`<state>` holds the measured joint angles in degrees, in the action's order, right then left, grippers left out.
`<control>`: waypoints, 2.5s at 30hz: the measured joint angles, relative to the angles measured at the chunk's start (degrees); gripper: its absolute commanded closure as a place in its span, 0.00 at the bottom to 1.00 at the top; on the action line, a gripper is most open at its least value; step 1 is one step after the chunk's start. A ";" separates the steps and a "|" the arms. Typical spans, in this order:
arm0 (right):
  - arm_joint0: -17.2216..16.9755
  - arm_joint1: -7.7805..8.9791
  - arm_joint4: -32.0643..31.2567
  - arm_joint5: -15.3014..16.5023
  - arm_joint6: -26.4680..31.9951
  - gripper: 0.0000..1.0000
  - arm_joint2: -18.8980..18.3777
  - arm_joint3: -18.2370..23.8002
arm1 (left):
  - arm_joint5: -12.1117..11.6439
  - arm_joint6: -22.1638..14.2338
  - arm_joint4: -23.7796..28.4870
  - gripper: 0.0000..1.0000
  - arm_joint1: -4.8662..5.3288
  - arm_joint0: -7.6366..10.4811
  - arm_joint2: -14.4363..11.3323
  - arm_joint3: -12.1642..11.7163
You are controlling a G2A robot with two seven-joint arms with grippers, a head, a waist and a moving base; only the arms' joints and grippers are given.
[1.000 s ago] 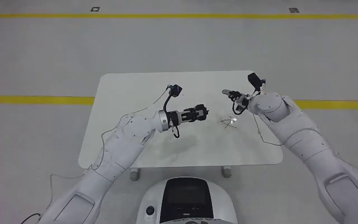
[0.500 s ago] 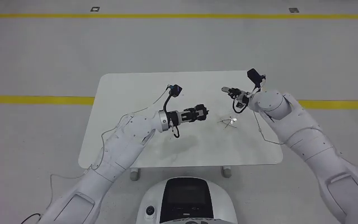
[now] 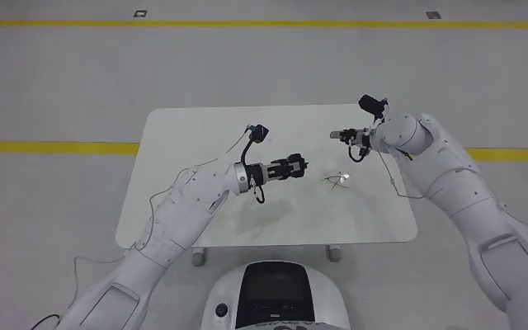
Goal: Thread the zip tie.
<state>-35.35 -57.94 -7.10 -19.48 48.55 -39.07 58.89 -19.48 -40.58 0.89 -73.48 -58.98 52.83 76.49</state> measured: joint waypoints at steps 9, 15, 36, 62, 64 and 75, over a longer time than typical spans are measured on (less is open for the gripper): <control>1.38 -4.16 -6.17 0.00 3.54 0.00 -0.25 -5.38 | 0.00 0.00 0.00 1.00 0.00 0.00 0.00 0.00; 1.38 -4.10 -6.09 0.00 3.51 0.00 -0.23 -5.31 | 0.00 0.00 0.00 1.00 0.00 0.00 0.00 0.00; -3.25 -7.58 -25.08 0.00 11.88 0.00 -9.71 -2.63 | 0.00 0.00 0.00 1.00 0.00 0.00 0.00 0.00; -16.46 -18.96 -59.63 0.54 28.94 0.00 -34.43 9.06 | 0.00 0.00 0.00 1.00 0.00 0.00 0.00 0.00; -16.95 -19.03 -59.56 0.20 28.68 0.00 -34.04 9.52 | 0.00 0.00 0.00 1.00 0.00 0.00 0.00 0.00; -16.12 -20.57 -58.17 0.00 29.24 0.00 -33.02 6.06 | 0.00 0.00 0.00 1.00 0.00 0.00 0.00 0.00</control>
<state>-51.48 -78.51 -65.27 -19.48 77.78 -72.10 64.95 -19.48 -40.58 0.89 -73.48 -58.98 52.83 76.49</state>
